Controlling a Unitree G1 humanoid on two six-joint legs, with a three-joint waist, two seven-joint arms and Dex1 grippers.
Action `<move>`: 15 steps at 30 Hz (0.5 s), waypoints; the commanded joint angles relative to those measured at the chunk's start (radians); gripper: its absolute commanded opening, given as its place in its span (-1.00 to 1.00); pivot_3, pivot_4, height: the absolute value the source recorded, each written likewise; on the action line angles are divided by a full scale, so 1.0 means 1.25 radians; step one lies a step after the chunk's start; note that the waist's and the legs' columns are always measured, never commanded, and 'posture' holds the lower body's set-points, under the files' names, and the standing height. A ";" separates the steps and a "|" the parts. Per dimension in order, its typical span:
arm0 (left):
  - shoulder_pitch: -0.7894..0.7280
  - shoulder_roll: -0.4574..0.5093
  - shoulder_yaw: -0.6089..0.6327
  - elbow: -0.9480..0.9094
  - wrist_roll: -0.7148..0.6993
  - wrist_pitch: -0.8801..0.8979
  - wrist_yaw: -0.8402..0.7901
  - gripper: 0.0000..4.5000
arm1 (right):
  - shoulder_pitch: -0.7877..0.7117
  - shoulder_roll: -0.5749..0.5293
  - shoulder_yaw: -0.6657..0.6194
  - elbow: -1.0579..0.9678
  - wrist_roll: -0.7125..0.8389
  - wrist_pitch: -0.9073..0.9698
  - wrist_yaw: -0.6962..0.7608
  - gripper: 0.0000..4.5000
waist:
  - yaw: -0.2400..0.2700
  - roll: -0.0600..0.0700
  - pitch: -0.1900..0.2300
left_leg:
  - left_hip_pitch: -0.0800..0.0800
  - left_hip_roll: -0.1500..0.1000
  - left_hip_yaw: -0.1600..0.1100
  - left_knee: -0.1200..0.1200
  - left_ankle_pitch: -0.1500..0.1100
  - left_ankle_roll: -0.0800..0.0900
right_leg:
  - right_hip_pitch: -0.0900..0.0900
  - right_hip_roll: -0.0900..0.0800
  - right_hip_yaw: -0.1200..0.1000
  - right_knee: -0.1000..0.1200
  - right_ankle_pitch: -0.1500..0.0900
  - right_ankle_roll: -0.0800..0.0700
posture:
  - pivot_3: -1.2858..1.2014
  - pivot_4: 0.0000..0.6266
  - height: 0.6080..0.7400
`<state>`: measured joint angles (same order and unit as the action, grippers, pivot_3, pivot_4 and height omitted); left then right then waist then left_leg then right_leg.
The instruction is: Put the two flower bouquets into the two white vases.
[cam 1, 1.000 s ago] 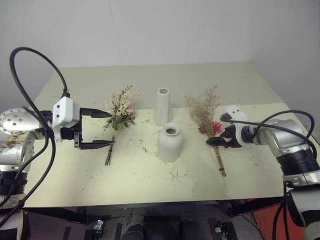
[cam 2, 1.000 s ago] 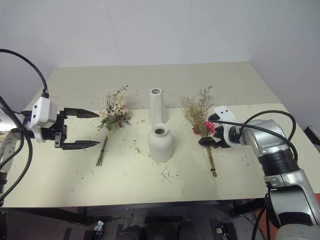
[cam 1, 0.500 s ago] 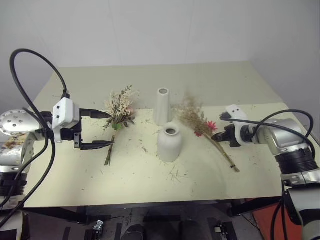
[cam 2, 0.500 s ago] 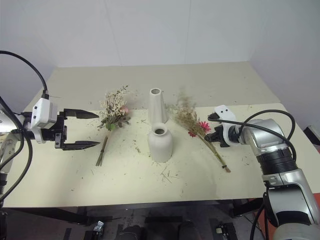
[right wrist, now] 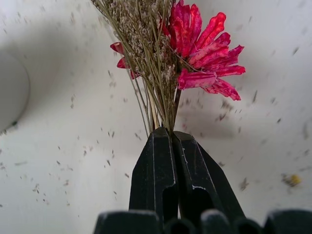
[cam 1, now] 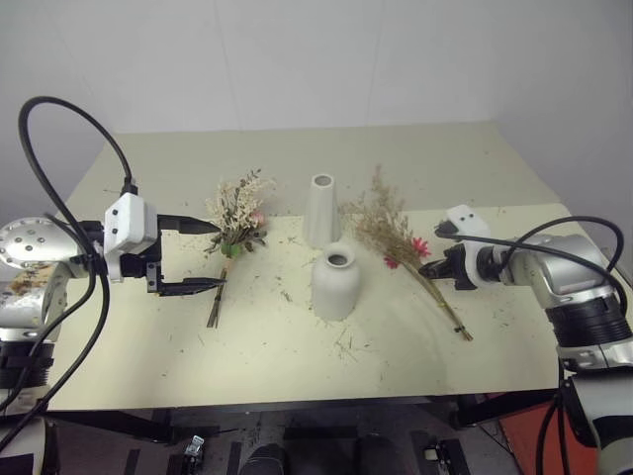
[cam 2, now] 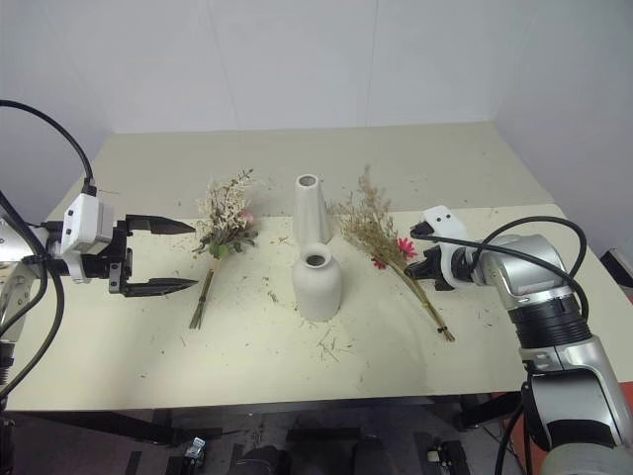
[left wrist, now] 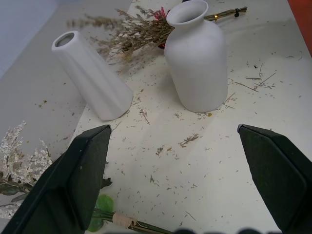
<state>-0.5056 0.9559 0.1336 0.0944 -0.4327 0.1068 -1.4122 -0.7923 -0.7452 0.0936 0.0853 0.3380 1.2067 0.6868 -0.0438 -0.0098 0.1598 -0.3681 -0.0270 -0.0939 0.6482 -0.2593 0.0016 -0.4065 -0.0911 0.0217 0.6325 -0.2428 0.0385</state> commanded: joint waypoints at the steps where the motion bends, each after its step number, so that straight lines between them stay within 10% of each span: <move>1: -0.008 0.009 0.026 -0.007 -0.005 -0.014 0.006 1.00 | -0.029 0.029 -0.116 -0.062 0.004 -0.057 -0.070 -1.00 | 0.000 0.000 0.000 | 0.000 0.000 0.000 0.000 0.000 0.000 | 0.000 0.000 0.000 0.000 0.000 0.000 | 0.03 -0.52 1.00; 7: -0.002 0.017 0.036 -0.013 -0.010 -0.010 0.006 1.00 | -0.136 0.177 -0.279 -0.035 -0.015 -0.329 -0.264 -1.00 | -0.004 0.000 0.000 | 0.000 0.000 0.002 -0.001 0.001 -0.001 | -0.004 0.000 0.003 0.007 0.000 0.000 | 0.03 -0.52 1.00; 15: -0.010 0.031 0.050 -0.023 -0.020 0.012 0.009 1.00 | -0.245 0.305 -0.255 0.235 -0.091 -0.822 -0.310 -1.00 | -0.009 -0.002 -0.002 | 0.001 0.000 0.007 -0.001 0.001 -0.002 | -0.005 0.000 0.007 0.009 0.001 -0.001 | 0.03 -0.52 1.00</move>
<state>-0.5045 0.9762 0.1609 0.0906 -0.4349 0.1133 -1.4069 -1.0420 -0.3740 -0.2071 0.3595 0.2168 0.3141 0.3010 -0.0553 -0.0128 0.1579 -0.3674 -0.0269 -0.0845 0.6460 -0.2577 -0.0006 -0.4150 -0.0904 0.0314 0.6449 -0.2418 0.0377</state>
